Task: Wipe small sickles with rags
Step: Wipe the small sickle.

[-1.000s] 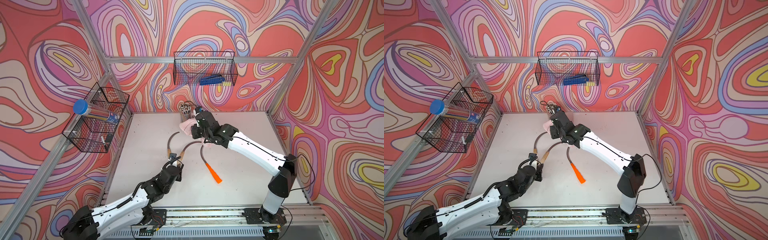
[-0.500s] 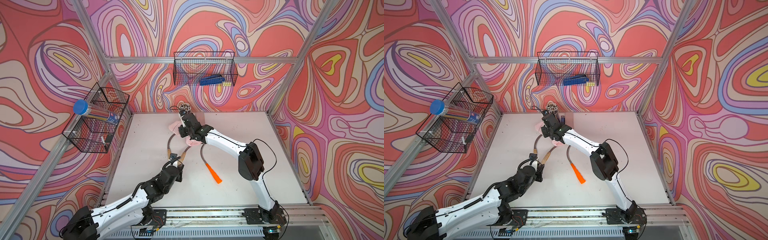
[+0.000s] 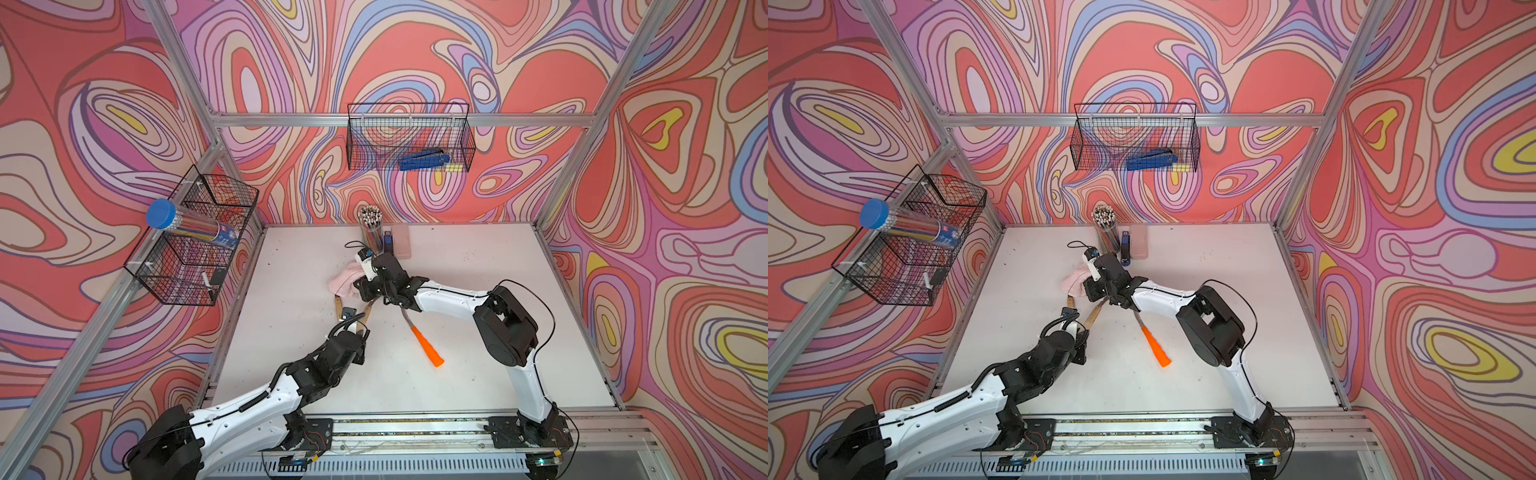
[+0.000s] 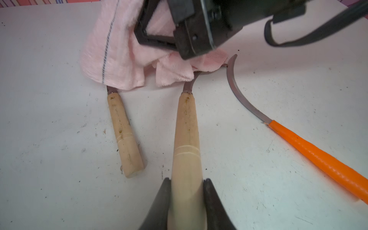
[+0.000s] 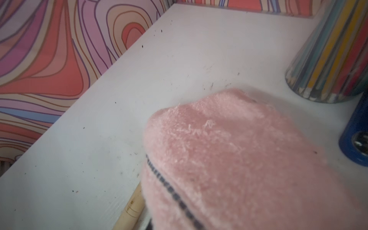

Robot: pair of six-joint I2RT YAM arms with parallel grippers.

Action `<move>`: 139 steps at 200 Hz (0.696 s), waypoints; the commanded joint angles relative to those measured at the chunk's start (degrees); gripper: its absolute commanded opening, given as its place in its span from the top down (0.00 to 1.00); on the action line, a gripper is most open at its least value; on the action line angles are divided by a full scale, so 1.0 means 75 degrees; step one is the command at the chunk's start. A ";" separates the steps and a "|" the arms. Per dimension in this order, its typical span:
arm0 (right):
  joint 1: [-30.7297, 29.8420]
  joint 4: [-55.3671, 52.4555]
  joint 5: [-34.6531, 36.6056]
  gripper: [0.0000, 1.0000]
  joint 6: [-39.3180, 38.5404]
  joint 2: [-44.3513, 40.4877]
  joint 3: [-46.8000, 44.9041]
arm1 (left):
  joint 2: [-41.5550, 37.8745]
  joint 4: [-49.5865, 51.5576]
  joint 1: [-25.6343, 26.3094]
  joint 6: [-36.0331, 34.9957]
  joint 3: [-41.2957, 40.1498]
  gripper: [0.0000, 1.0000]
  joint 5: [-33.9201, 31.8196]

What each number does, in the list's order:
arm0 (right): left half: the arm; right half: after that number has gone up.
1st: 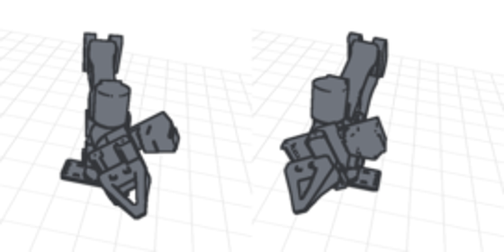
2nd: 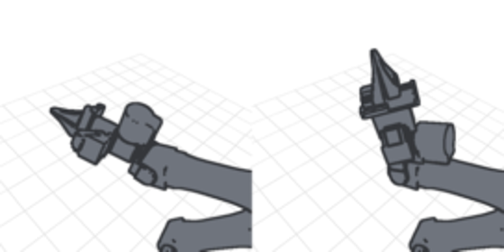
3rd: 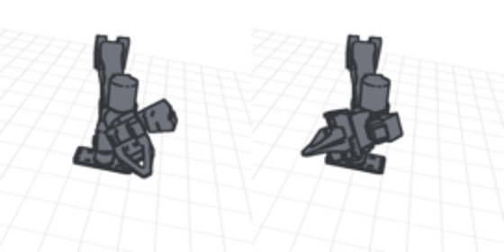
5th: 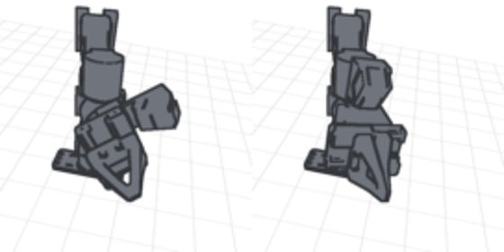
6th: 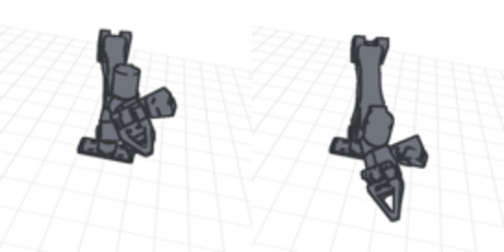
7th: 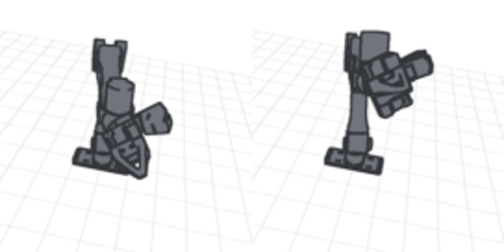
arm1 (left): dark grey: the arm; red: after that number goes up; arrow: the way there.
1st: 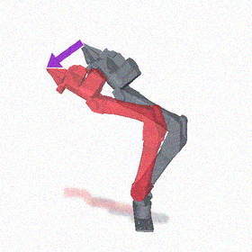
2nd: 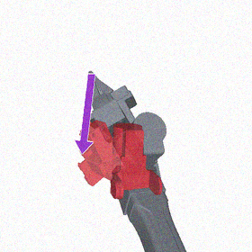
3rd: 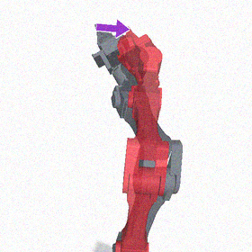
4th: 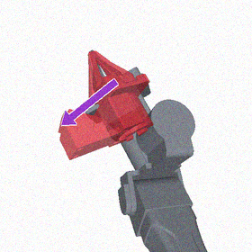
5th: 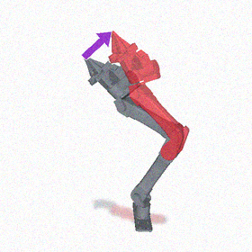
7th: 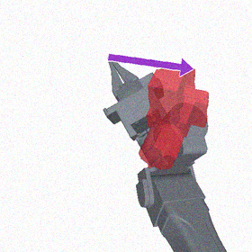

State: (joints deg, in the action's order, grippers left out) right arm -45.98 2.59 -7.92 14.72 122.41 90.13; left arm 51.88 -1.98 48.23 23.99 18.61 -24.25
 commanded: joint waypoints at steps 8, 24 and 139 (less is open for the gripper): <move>-0.0021 0.0405 0.0267 1.00 0.0393 -0.0169 0.0147 | 0.0021 -0.0146 -0.0036 -0.0067 0.0132 1.00 -0.0251; -0.0022 0.0367 0.0595 1.00 0.0720 -0.0161 -0.0162 | 0.0044 -0.0077 -0.0034 -0.0025 0.0147 1.00 -0.0361; -0.0029 -0.1619 0.2043 1.00 0.1330 0.0690 0.0150 | -0.0144 0.0082 -0.0039 0.0055 0.0127 1.00 -0.0393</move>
State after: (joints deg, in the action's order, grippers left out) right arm -46.15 -0.69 -0.32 23.94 123.76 87.48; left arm 51.59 -1.91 48.23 24.05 18.61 -25.54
